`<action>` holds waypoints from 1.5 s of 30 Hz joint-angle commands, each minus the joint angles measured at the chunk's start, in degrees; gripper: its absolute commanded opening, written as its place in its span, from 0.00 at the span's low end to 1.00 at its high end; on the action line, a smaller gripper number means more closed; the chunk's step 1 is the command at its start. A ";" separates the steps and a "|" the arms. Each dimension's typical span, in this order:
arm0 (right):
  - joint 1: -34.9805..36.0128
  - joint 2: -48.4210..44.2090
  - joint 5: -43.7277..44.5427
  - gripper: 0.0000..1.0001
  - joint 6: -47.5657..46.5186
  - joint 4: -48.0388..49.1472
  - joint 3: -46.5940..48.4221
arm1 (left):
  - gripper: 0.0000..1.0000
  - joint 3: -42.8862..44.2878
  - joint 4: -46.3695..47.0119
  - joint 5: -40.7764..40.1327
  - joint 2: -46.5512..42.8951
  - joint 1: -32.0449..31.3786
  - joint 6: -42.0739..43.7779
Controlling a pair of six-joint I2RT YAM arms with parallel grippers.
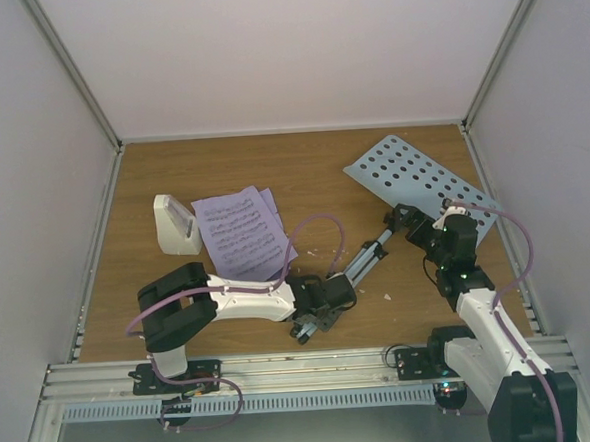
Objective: Pack up the instrument practice props
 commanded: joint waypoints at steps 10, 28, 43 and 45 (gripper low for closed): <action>-0.27 -0.28 -0.50 1.00 -7.98 -0.22 2.97 | 0.99 0.45 7.06 6.51 -3.85 1.52 4.55; -2.81 5.97 5.82 1.00 -26.15 -1.58 16.32 | 0.99 0.57 16.84 30.71 -25.86 38.39 14.93; -4.03 3.63 19.32 1.00 -30.10 21.07 2.23 | 0.99 -16.55 41.94 34.81 -30.14 62.58 18.13; -4.05 3.65 20.61 0.99 -29.67 24.14 0.23 | 0.99 -19.29 46.30 34.39 -29.79 62.61 18.93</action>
